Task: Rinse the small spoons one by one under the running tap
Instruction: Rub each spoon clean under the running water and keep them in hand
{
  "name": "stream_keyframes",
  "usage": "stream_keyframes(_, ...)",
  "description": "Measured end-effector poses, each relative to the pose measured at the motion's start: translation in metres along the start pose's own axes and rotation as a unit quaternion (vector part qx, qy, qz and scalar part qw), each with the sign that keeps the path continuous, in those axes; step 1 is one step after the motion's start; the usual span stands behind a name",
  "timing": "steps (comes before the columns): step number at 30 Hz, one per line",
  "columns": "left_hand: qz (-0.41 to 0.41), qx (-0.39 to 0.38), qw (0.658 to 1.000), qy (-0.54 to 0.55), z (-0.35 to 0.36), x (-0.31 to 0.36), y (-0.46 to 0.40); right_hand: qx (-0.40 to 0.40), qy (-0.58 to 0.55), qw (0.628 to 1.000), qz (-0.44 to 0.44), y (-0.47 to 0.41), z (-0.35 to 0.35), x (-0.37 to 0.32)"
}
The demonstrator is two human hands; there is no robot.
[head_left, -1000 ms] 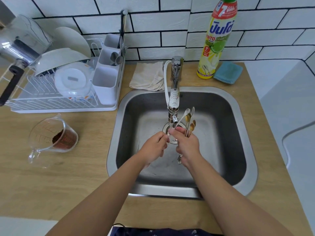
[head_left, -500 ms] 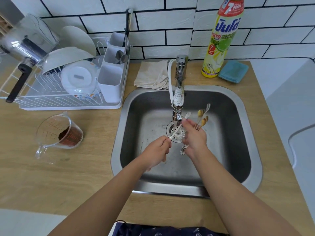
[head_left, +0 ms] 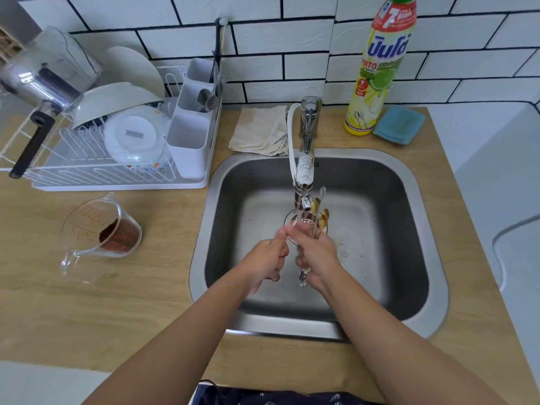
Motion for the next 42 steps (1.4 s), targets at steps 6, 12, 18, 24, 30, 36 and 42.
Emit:
stream_keyframes(6, -0.025, -0.041, 0.998, 0.043, 0.008, -0.001, 0.0, 0.043, -0.035, 0.998, -0.023, -0.009, -0.007, -0.02)
stream_keyframes(12, -0.013, -0.037, 0.999, 0.021, 0.006, 0.0, -0.001, -0.007, 0.027, 1.0, -0.006, -0.002, -0.003, -0.002)
stream_keyframes(18, 0.013, -0.051, 0.998, 0.03, 0.006, -0.001, -0.008, 0.025, -0.002, 0.999, -0.032, -0.013, -0.013, -0.02)
stream_keyframes(24, 0.082, 0.001, 0.993, 0.082, 0.005, 0.016, -0.024, 0.122, -0.086, 0.986, -0.07, -0.02, -0.047, -0.038)
stream_keyframes(30, 0.05, -0.066, 0.976, 0.203, 0.029, 0.022, -0.034, 0.144, -0.086, 0.982, -0.088, -0.027, -0.064, -0.05)
stream_keyframes(36, 0.063, -0.071, 0.982, 0.163, 0.027, 0.024, -0.033, 0.149, -0.091, 0.982, -0.076, -0.025, -0.066, -0.047)
stream_keyframes(42, 0.086, 0.025, 0.992, 0.084, 0.016, 0.029, -0.036, 0.133, -0.096, 0.984, -0.062, -0.014, -0.045, -0.036)
Point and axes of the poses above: each hand's wrist, its own y-axis away from the middle knuckle, its own z-axis out of the palm, x = y × z, the point moved 6 cm from there along -y, towards the middle knuckle, and after that the axes turned 5 degrees about -z, right-handed, at the moved point
